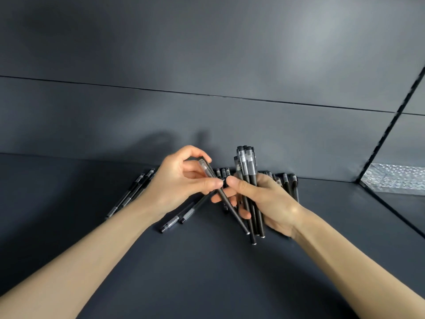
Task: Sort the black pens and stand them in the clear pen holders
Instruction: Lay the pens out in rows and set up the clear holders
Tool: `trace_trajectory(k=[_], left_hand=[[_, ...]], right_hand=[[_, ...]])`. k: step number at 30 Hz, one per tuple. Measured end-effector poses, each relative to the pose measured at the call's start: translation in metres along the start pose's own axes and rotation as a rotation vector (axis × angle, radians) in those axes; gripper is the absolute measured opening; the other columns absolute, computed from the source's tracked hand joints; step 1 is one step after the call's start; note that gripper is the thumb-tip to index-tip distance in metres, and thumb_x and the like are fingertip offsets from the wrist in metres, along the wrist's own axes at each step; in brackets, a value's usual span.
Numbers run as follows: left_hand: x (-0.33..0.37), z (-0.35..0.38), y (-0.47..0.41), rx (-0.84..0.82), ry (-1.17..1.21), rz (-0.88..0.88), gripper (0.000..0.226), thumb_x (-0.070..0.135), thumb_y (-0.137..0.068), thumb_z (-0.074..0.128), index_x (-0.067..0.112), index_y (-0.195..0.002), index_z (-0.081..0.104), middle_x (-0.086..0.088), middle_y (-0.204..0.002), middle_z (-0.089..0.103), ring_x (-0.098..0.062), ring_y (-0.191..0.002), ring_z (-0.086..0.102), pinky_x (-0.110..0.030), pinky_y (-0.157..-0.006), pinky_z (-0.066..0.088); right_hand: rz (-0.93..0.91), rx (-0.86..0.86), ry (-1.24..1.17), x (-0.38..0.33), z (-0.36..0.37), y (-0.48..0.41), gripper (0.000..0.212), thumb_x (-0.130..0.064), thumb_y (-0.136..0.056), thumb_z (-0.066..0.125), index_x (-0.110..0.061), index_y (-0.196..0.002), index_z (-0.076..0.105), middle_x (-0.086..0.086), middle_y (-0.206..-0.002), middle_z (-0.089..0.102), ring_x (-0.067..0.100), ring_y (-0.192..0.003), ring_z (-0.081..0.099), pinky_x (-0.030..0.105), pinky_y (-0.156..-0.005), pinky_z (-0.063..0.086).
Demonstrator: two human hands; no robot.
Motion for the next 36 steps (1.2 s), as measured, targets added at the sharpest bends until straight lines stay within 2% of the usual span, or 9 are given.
trace_trajectory(k=[5, 8, 10, 13, 16, 19, 23, 29, 36], left_hand=[[0.012, 0.003, 0.001, 0.051, 0.06, 0.103, 0.035, 0.005, -0.079, 0.069, 0.01, -0.113, 0.062, -0.01, -0.088, 0.071, -0.014, -0.077, 0.069, -0.019, -0.073, 0.053], [0.02, 0.009, 0.003, 0.018, -0.002, 0.122, 0.037, 0.017, -0.089, 0.057, 0.016, -0.126, 0.057, 0.008, -0.103, 0.071, 0.0, -0.096, 0.065, -0.012, -0.083, 0.047], [0.027, 0.014, 0.004, -0.005, 0.026, 0.128, 0.045, 0.026, -0.088, 0.053, 0.017, -0.132, 0.051, 0.008, -0.104, 0.069, -0.003, -0.094, 0.066, -0.019, -0.082, 0.051], [0.043, 0.028, 0.005, -0.095, -0.039, 0.207, 0.043, 0.029, -0.093, 0.053, 0.026, -0.135, 0.046, 0.002, -0.115, 0.065, -0.032, -0.077, 0.067, -0.055, -0.057, 0.054], [0.036, 0.038, 0.001, -0.175, -0.131, 0.197, 0.033, 0.035, -0.094, 0.049, 0.029, -0.127, 0.054, 0.012, -0.12, 0.062, -0.03, -0.047, 0.062, -0.052, -0.033, 0.044], [0.026, 0.04, -0.003, -0.192, -0.06, 0.143, 0.041, 0.043, -0.091, 0.051, 0.04, -0.131, 0.048, 0.001, -0.116, 0.063, -0.033, -0.051, 0.061, -0.043, -0.048, 0.054], [0.007, 0.029, -0.012, 0.0, -0.085, 0.128, 0.04, 0.042, -0.088, 0.044, 0.026, -0.124, 0.054, 0.01, -0.109, 0.064, 0.001, -0.103, 0.06, -0.015, -0.091, 0.043], [-0.024, 0.043, -0.01, 0.028, -0.516, 0.086, 0.004, 0.024, -0.087, 0.063, 0.023, -0.09, 0.066, 0.011, -0.092, 0.061, -0.002, -0.088, 0.057, -0.013, -0.075, 0.039], [-0.033, 0.079, -0.007, -0.09, -1.075, -0.131, 0.035, 0.051, -0.088, 0.052, 0.022, -0.107, 0.056, 0.007, -0.099, 0.041, -0.015, -0.108, 0.043, -0.03, -0.088, 0.037]], right_hand=[[-0.064, -0.092, 0.051, -0.004, 0.008, 0.001, 0.019, -0.029, -0.088, 0.061, -0.013, -0.08, 0.067, 0.004, -0.07, 0.063, 0.01, -0.062, 0.051, 0.021, -0.055, 0.041], [-0.102, -0.122, 0.037, -0.006, 0.016, 0.001, 0.022, -0.022, -0.088, 0.062, -0.008, -0.072, 0.057, -0.003, -0.06, 0.047, 0.009, -0.058, 0.044, 0.023, -0.059, 0.04], [-0.165, -0.098, 0.063, -0.01, 0.021, -0.001, 0.02, -0.017, -0.09, 0.058, -0.013, -0.07, 0.055, -0.006, -0.059, 0.048, 0.008, -0.06, 0.047, 0.026, -0.068, 0.048], [-0.26, -0.053, 0.156, -0.012, 0.026, -0.002, 0.019, -0.012, -0.092, 0.057, -0.003, -0.076, 0.059, 0.003, -0.069, 0.058, 0.012, -0.072, 0.057, 0.026, -0.08, 0.05], [-0.231, -0.054, 0.184, -0.003, 0.027, 0.001, 0.017, -0.007, -0.09, 0.059, -0.001, -0.075, 0.061, 0.003, -0.066, 0.061, 0.016, -0.073, 0.06, 0.027, -0.082, 0.05], [-0.161, -0.072, 0.084, 0.002, 0.024, -0.001, 0.02, -0.004, -0.091, 0.057, -0.01, -0.072, 0.06, -0.002, -0.059, 0.057, 0.015, -0.065, 0.057, 0.036, -0.083, 0.054], [-0.148, 0.078, 0.032, -0.01, 0.0, -0.003, 0.024, -0.01, -0.092, 0.056, -0.008, -0.068, 0.054, 0.001, -0.05, 0.042, 0.016, -0.05, 0.043, 0.027, -0.057, 0.047], [-0.08, 0.22, -0.078, -0.012, -0.055, 0.008, 0.027, -0.02, -0.09, 0.058, -0.011, -0.067, 0.047, 0.002, -0.051, 0.035, 0.016, -0.046, 0.035, 0.028, -0.049, 0.039], [-0.056, 0.164, -0.051, 0.0, -0.075, 0.014, 0.025, -0.017, -0.094, 0.055, -0.007, -0.073, 0.046, 0.003, -0.051, 0.037, 0.016, -0.046, 0.036, 0.029, -0.047, 0.04]])
Point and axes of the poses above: each hand's wrist, its own y-axis away from the middle knuckle, its own z-axis out of the palm, x = y × z, the point moved 6 cm from there along -y, towards the middle knuckle
